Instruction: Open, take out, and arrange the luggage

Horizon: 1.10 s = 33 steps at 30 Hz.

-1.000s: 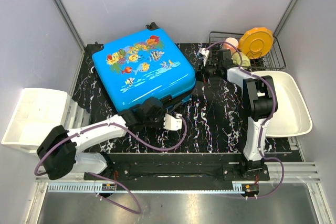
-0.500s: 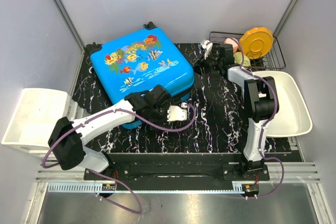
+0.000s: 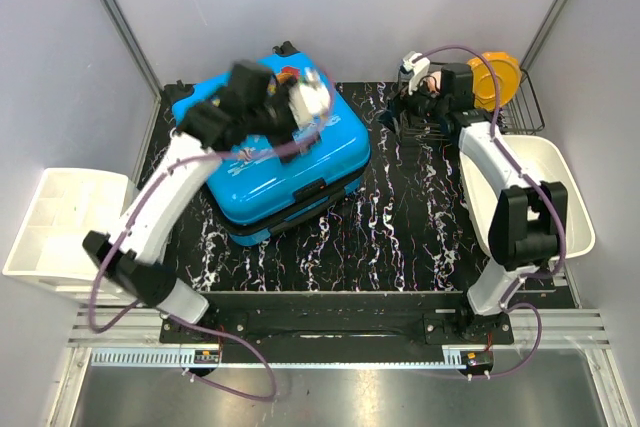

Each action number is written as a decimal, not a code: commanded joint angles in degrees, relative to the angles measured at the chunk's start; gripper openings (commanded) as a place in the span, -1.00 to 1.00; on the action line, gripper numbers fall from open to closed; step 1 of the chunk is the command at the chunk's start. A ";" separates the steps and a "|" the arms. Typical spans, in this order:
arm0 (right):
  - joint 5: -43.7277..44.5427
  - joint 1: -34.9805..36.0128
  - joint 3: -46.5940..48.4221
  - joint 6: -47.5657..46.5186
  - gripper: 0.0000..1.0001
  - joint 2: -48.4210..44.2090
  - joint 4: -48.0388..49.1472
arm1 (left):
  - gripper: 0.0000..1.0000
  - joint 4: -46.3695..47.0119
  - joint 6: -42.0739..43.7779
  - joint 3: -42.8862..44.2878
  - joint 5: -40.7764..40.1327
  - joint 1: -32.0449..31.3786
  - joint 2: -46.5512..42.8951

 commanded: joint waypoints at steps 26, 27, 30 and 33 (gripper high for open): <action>3.59 21.24 -21.35 15.44 0.56 -10.87 -3.22 | 0.74 20.49 -29.83 27.47 -8.68 46.97 41.35; 5.18 21.24 -20.74 15.70 0.54 -9.03 -2.95 | 0.68 19.69 -28.87 25.38 -9.21 46.97 40.65; 11.69 21.06 -17.40 13.70 0.42 -5.34 -3.47 | 0.52 17.57 -27.90 19.59 -9.65 46.97 37.76; 14.51 19.31 -13.62 12.54 0.26 -1.56 -3.57 | 0.33 15.47 -27.63 14.48 -9.92 46.97 34.24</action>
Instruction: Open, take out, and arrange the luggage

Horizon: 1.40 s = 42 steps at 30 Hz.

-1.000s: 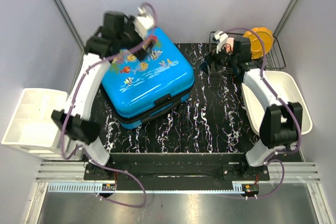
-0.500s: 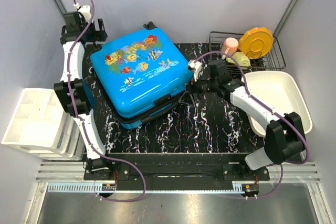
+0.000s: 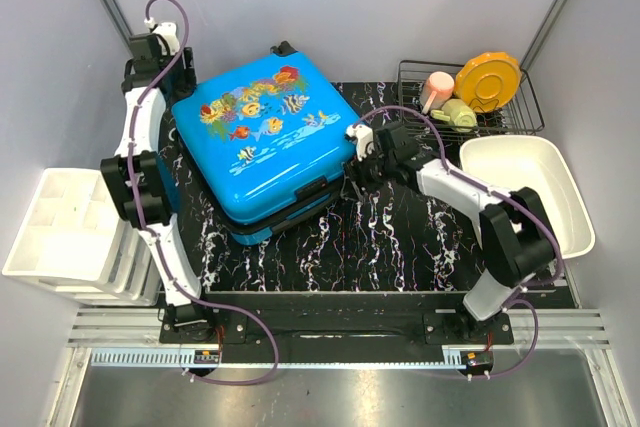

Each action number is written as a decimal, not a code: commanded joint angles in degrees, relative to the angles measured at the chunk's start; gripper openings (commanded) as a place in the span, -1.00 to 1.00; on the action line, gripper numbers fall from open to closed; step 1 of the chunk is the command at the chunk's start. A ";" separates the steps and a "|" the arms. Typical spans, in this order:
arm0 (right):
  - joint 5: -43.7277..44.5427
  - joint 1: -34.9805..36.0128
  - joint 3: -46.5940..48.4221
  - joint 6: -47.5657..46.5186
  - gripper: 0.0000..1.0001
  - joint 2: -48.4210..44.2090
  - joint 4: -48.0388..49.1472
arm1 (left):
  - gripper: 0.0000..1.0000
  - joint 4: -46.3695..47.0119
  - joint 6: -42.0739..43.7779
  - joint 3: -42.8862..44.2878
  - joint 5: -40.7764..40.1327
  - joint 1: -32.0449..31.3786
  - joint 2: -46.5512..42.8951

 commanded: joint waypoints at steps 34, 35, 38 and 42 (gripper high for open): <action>-0.56 -18.42 38.03 -13.89 0.74 9.05 -4.00 | 0.31 -29.51 3.31 -33.43 30.93 -8.04 -32.60; -1.37 -18.42 36.88 -13.54 0.75 7.73 -4.96 | 0.40 -33.09 10.47 -29.41 30.93 -6.91 -32.08; -4.62 -18.42 32.22 -13.44 0.79 2.81 -6.89 | 0.63 -42.66 29.16 -19.84 31.20 -3.84 -29.02; -5.68 -18.42 25.72 -13.97 0.82 -3.08 -8.57 | 0.73 -51.49 48.74 -11.80 28.30 -2.68 -25.66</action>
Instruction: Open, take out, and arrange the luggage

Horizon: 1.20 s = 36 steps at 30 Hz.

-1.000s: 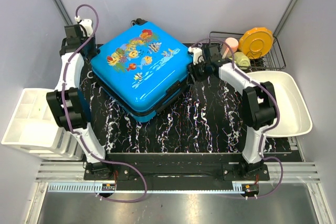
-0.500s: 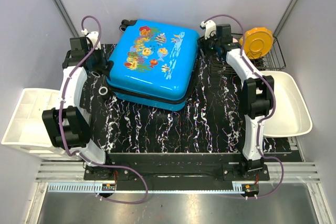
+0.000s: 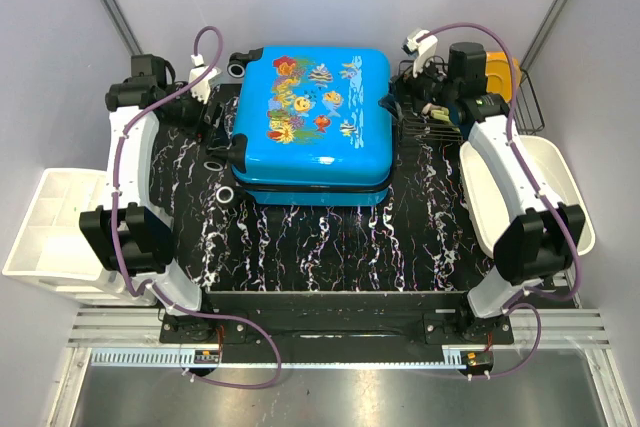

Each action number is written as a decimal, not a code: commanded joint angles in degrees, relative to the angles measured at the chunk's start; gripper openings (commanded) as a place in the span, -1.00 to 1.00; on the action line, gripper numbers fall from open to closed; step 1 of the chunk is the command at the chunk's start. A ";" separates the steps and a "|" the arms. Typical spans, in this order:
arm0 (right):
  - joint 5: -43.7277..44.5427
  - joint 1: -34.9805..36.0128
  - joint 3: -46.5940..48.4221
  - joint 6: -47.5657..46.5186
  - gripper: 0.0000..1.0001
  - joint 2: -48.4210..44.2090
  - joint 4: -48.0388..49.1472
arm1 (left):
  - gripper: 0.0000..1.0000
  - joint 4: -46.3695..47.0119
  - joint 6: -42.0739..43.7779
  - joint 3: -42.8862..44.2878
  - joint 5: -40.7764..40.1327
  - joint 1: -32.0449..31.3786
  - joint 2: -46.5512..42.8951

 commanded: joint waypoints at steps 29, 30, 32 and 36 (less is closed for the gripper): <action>-8.16 0.20 -28.20 -7.28 0.74 -31.69 -7.26 | -1.00 3.93 27.99 -7.51 7.85 0.13 -10.77; -10.61 0.29 -30.99 -7.91 0.72 -33.02 -7.17 | -1.00 4.81 25.44 -6.63 8.73 0.13 -11.21; -12.65 0.55 -33.73 -8.00 0.61 -36.09 -5.77 | -1.00 8.67 17.36 -4.08 10.75 0.13 -12.10; -6.97 7.47 -41.12 -7.65 0.33 -38.75 -0.07 | -1.00 15.78 5.31 0.05 12.08 0.13 -11.22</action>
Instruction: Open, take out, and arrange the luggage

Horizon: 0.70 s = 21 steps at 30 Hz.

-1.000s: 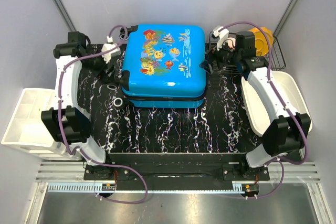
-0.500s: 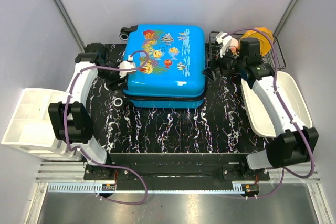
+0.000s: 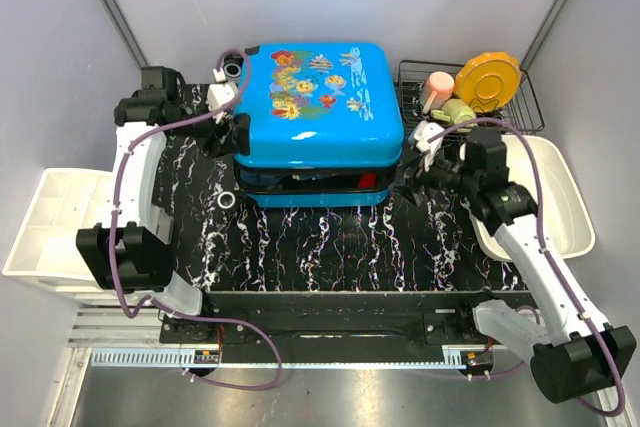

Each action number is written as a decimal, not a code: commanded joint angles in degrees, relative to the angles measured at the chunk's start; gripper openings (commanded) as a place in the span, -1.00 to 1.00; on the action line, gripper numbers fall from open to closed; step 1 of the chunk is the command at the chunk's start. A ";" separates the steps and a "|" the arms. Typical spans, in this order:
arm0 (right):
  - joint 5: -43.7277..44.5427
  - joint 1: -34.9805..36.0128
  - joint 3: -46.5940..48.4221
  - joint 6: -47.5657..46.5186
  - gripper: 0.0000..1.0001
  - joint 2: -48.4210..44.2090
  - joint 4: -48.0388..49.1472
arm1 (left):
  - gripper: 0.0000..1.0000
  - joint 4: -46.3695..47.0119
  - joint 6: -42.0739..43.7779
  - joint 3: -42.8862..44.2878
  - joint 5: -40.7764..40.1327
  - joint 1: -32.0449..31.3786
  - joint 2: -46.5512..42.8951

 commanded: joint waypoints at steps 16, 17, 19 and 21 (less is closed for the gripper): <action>31.49 23.90 -2.44 -11.44 0.58 23.85 56.99 | -0.70 30.47 -48.94 12.79 0.88 3.79 -1.17; 32.55 23.99 -0.78 -12.16 0.64 25.18 59.05 | -0.42 30.55 -49.91 12.70 0.61 3.79 -1.17; 36.07 24.07 1.77 -14.61 0.69 29.03 63.44 | 0.57 30.47 -52.45 12.00 -1.22 4.49 -1.78; 39.40 24.07 5.90 -15.94 0.77 31.51 66.00 | 0.81 31.43 -53.96 10.33 -2.20 6.06 -3.87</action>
